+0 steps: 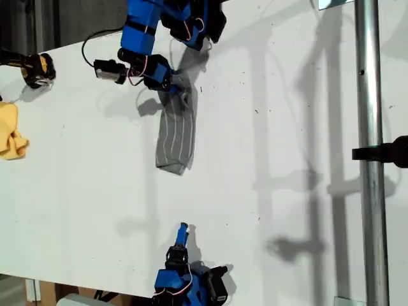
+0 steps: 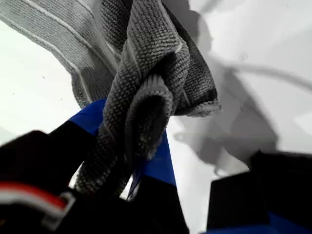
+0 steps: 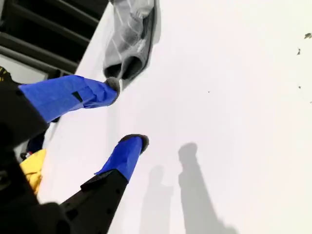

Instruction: Grasp corners of a towel and fold twice.

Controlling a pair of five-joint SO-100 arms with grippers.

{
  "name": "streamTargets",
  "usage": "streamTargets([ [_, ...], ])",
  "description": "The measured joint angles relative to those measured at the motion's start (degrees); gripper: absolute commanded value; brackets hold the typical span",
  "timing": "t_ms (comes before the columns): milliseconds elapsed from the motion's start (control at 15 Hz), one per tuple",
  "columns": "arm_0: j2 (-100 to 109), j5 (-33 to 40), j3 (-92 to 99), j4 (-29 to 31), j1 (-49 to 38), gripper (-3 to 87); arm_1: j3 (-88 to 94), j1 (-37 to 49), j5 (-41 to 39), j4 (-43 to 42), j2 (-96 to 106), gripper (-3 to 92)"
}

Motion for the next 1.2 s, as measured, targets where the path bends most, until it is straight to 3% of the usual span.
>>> streamTargets([
  [200,0.0,0.0,0.0,0.0,0.0,17.7,3.43,-3.87,4.13,0.79,6.94,-0.1],
  [400,0.0,0.18,-0.18,-0.09,0.0,17.7,-2.55,-3.96,0.53,-8.0,4.92,-0.1],
  [733,0.0,0.18,-0.62,-0.09,0.0,17.7,-19.95,-4.92,-4.92,-20.39,-15.56,-0.1],
  [1200,0.0,0.18,-0.62,0.35,0.0,17.8,-38.67,-7.73,-6.06,-31.46,-50.54,0.7],
])
